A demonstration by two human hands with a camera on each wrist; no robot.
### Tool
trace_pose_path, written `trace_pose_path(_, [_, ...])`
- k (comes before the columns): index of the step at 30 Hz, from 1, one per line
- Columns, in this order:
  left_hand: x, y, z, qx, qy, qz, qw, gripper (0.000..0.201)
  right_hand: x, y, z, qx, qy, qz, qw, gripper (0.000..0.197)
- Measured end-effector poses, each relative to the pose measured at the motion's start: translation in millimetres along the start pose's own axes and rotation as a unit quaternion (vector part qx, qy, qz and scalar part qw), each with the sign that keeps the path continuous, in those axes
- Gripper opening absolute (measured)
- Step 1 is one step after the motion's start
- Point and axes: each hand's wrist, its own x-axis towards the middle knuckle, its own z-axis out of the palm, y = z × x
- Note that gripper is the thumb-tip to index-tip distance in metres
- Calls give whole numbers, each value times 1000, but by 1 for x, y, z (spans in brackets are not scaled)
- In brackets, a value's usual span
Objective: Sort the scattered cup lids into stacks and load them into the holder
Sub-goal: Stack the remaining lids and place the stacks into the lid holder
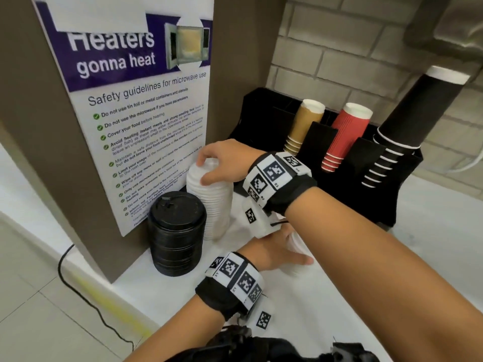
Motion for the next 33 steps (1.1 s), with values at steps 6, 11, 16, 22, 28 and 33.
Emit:
trace_pose_path(6, [-6, 0, -3, 7, -7, 2, 1000, 81, 3, 4, 6, -23, -29, 2, 999, 50])
trace_pose_path(11, [-8, -2, -4, 0, 18, 26, 999, 62, -6, 1, -4, -17, -30, 19, 999, 55])
trace_pose_path(16, [-18, 8, -11, -126, 45, 113, 985, 44, -74, 23, -44, 140, 100, 66, 983, 48])
trace_pose_path(22, [-20, 18, -10, -88, 51, 155, 983, 46, -208, 87, -24, 218, 220, 299, 903, 34])
trace_pose_path(28, [-14, 28, -2, -80, 61, 143, 985, 47, -287, 120, 50, 196, 81, 554, 805, 42])
trace_pose_path(33, [-8, 36, 10, -66, 79, 147, 984, 45, -295, 119, 82, 168, 24, 564, 808, 72])
